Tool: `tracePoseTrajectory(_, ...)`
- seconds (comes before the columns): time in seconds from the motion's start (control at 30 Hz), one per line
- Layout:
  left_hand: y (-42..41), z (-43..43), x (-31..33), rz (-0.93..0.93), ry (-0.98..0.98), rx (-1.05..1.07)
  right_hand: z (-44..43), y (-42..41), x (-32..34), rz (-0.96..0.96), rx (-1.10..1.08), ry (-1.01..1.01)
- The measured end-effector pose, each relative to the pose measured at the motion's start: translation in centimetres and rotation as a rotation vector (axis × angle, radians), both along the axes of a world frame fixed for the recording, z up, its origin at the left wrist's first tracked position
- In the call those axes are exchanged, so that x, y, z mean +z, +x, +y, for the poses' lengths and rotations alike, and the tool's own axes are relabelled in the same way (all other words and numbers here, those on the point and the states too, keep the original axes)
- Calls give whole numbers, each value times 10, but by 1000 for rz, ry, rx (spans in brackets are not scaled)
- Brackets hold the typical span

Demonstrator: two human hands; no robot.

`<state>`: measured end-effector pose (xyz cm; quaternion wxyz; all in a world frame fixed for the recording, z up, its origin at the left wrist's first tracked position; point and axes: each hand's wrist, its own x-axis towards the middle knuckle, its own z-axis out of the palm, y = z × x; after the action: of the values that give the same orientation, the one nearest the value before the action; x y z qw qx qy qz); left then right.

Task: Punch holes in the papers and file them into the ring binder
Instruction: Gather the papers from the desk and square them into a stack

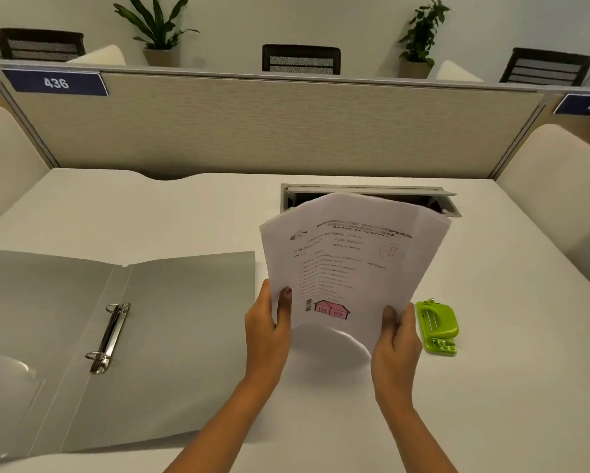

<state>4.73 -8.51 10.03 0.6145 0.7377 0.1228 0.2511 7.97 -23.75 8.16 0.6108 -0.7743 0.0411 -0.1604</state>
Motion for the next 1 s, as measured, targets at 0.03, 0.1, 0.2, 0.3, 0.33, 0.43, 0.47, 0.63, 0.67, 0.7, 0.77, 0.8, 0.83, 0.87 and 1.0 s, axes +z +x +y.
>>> tracePoseTrajectory(0.03,0,1,-2,3,14,-9,0,0,-2,23,18,1)
tracePoseTrajectory(0.1,2,3,-2,-4,63,-14,-2,0,-5,63,44,-1)
tracePoseTrajectory(0.2,7,11,3,-22,62,41,-9,3,-4,112,64,18)
tracePoseTrajectory(0.3,13,20,8,1,-100,108,-18,7,-2,156,78,92)
tracePoseTrajectory(0.33,13,22,9,16,-158,129,-21,8,-2,176,78,112)
tracePoseTrajectory(0.43,13,26,10,56,-301,174,-21,8,-1,265,84,251)
tracePoseTrajectory(0.47,13,25,10,64,-356,183,-19,6,0,296,95,371)
tracePoseTrajectory(0.63,9,10,4,99,-616,137,7,-8,7,390,292,809)
tracePoseTrajectory(0.67,7,6,3,105,-637,118,12,-10,7,391,288,820)
tracePoseTrajectory(0.7,5,5,2,109,-646,98,16,-11,8,388,250,807)
tracePoseTrajectory(0.77,4,11,5,102,-644,55,15,-9,8,369,140,711)
tracePoseTrajectory(0.8,5,18,7,84,-653,39,13,-7,9,356,104,655)
tracePoseTrajectory(0.83,6,28,12,59,-685,30,8,-4,11,344,86,611)
tracePoseTrajectory(0.87,8,41,18,31,-744,20,2,-1,13,332,84,577)
tracePoseTrajectory(1.0,7,102,43,90,-833,-213,-24,16,21,341,126,424)
